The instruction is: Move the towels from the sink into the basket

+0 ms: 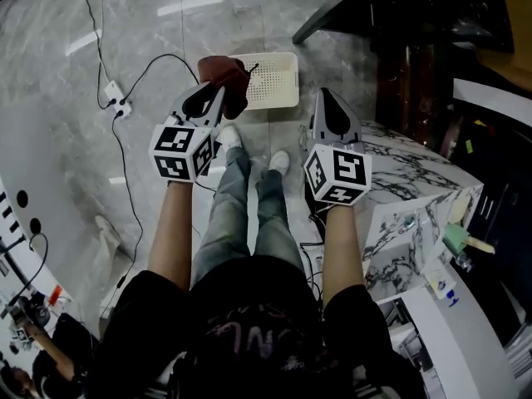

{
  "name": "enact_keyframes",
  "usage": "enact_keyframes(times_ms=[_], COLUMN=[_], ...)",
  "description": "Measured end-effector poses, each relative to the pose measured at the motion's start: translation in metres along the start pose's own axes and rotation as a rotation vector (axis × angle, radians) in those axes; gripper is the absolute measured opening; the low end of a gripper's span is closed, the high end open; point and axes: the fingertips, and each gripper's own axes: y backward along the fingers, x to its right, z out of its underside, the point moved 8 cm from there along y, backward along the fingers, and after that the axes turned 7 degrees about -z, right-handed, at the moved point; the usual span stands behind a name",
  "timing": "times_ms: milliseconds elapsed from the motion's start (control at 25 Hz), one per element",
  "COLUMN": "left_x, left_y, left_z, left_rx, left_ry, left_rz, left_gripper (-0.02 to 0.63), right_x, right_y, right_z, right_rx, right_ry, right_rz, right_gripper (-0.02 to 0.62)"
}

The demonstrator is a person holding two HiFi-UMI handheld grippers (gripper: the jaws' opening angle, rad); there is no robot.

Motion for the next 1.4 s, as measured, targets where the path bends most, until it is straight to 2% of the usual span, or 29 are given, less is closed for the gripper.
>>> enact_keyframes(times_ms=[280,600,1040,1400], left_x=[-0.010,-0.028,-0.050,-0.059], left_y=[-0.055,-0.123,-0.199,-0.227], left_z=[0.050,0.125,0.202,0.221], left_rx=[-0.064,-0.149,-0.209,-0.250], left_ry=[0.016,0.012,-0.007,-0.075], left_rz=[0.011,0.010,0.003,0.022], left_gripper=[0.074,0.075,0.086,0.197], right_x=[0.016,0.036,0.058,0.068], right_y=[-0.037,-0.078,-0.110,-0.125], right_z=[0.062,0.129,0.214,0.234], right_rx=[-0.062,-0.123,-0.193,-0.204], right_ry=[-0.050,-0.067,-0.091,-0.108], right_rz=[0.002,0.005,0.018,0.031], right_gripper=[0.015,0.015,0.015,0.015])
